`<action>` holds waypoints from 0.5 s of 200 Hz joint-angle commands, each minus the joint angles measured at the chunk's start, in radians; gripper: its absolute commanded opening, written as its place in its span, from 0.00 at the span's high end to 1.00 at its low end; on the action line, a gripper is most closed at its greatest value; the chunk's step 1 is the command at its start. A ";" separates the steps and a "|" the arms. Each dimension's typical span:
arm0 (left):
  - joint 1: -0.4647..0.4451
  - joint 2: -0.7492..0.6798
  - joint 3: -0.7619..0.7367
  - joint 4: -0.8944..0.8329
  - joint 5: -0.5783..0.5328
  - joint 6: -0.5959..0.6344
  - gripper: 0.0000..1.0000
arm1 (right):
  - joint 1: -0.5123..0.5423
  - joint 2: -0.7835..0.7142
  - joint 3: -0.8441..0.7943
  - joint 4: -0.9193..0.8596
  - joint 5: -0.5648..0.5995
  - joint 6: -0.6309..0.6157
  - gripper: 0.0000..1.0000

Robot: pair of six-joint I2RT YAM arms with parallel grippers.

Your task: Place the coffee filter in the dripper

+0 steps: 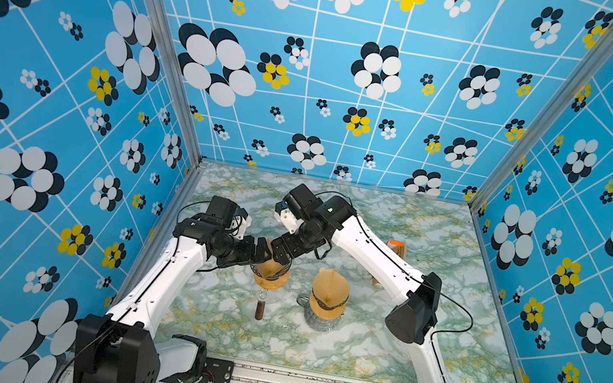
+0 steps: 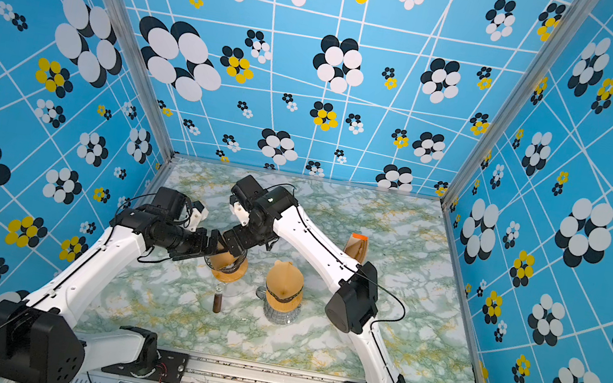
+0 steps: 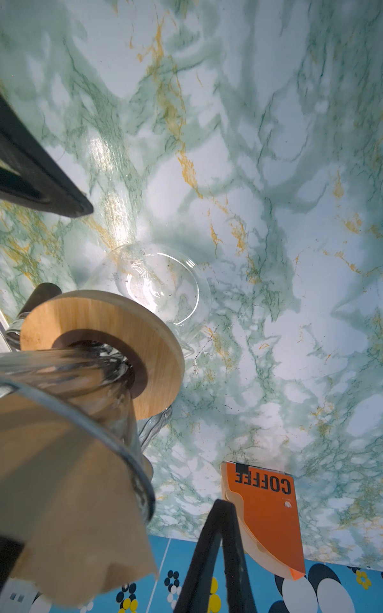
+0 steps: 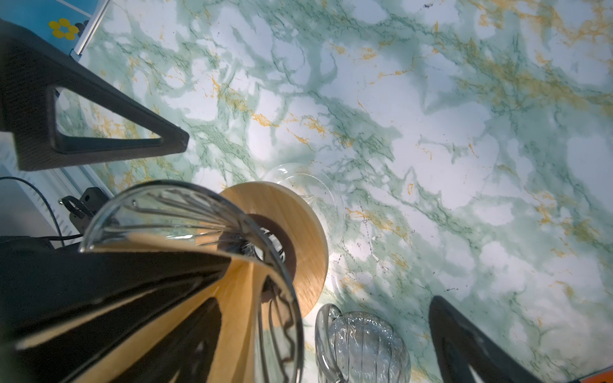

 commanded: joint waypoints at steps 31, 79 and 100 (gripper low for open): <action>0.004 0.021 -0.016 0.001 -0.006 0.032 0.01 | -0.004 0.034 -0.003 -0.004 0.012 0.000 0.01; -0.006 0.035 -0.008 -0.020 -0.046 0.054 0.01 | -0.004 0.048 -0.003 -0.007 0.023 0.003 0.01; -0.010 0.042 -0.007 -0.026 -0.062 0.061 0.01 | -0.004 0.054 -0.003 -0.009 0.029 0.007 0.01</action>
